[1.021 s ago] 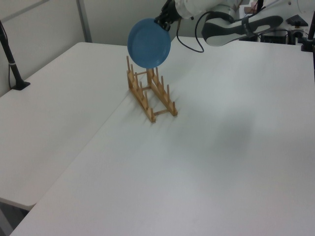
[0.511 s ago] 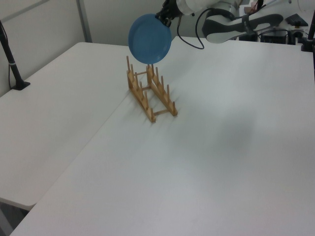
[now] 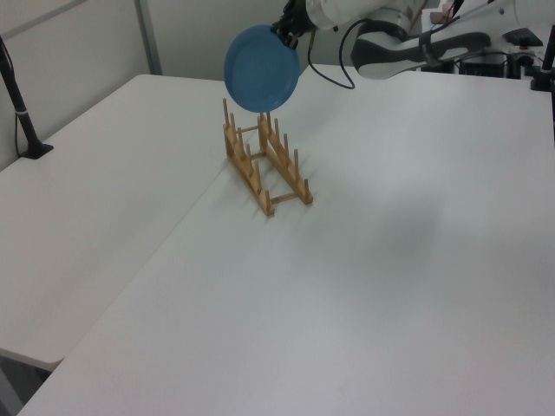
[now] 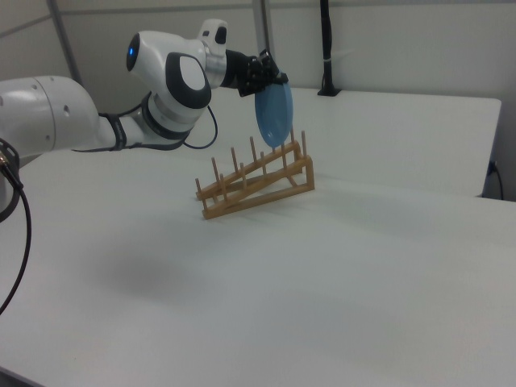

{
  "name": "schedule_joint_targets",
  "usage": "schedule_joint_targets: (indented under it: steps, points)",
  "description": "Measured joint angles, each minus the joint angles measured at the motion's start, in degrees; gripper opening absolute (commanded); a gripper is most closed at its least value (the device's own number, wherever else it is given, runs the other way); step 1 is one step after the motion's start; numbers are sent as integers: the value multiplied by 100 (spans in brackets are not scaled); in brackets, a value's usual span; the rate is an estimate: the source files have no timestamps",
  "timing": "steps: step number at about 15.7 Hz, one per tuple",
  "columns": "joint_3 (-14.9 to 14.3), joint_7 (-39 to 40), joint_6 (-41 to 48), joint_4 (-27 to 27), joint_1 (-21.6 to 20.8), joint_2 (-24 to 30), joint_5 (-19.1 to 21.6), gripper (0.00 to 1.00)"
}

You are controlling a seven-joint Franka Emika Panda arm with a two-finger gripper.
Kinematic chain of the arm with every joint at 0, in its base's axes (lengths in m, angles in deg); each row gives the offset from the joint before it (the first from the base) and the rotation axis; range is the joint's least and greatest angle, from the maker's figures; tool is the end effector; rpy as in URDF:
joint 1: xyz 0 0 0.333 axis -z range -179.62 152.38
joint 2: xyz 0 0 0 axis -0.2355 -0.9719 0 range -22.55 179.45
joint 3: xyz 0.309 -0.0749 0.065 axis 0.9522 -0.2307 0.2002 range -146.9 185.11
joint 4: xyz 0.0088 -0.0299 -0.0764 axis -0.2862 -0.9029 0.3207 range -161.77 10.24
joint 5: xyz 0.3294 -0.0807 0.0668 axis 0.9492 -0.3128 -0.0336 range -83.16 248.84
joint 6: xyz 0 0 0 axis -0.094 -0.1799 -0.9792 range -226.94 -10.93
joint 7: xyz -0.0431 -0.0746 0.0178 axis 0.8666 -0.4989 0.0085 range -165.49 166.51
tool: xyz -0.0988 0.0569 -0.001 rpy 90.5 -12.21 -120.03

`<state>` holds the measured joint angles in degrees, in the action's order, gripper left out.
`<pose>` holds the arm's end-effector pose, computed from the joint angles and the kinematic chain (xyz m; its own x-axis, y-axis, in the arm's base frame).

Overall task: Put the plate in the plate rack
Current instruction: 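Lower the upright plate into a slot between the rack pegs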

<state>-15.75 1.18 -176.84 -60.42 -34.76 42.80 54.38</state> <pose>0.7300 -0.0008 0.5523 0.5671 0.6160 0.5467 0.0315 -0.6795 0.7330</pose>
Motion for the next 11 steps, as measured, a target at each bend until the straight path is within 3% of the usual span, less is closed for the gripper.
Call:
schedule_joint_targets:
  steps: [11]
  points:
    - [-37, -46, 0, 287, -111, -498, 0, 0]
